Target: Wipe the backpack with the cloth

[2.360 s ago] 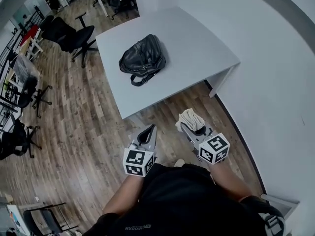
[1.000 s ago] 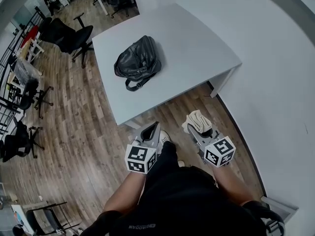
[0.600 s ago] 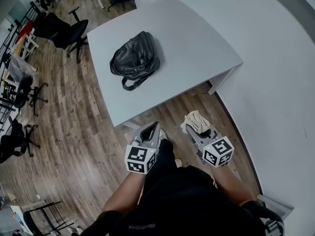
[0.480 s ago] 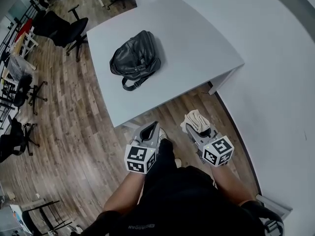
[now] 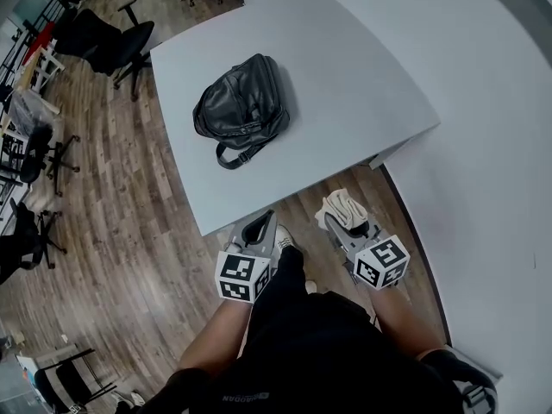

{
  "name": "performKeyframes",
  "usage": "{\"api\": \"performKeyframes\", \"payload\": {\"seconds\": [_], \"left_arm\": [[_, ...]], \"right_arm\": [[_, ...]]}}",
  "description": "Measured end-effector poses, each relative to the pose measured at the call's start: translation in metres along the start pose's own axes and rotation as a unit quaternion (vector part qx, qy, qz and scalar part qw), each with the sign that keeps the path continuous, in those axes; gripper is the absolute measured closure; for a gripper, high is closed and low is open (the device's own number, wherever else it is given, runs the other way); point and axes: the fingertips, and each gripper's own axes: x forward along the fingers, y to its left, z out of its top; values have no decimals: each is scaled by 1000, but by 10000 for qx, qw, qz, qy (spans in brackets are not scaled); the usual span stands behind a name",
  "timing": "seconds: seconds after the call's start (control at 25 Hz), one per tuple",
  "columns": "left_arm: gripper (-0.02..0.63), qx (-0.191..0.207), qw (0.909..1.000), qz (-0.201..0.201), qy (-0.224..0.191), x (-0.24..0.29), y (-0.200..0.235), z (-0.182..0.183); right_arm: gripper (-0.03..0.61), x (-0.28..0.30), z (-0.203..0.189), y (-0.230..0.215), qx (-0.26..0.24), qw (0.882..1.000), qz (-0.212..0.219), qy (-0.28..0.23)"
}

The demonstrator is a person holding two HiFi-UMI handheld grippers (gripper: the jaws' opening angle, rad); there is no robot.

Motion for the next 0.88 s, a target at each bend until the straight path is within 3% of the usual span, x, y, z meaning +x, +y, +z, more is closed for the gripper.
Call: {"api": "performKeyframes", "payload": {"seconds": [0.88], "left_arm": [[607,58,9993,116,-358,88,135,94]], "right_arm": [[469,155,109,-67,-548,9985,26,-34]]}}
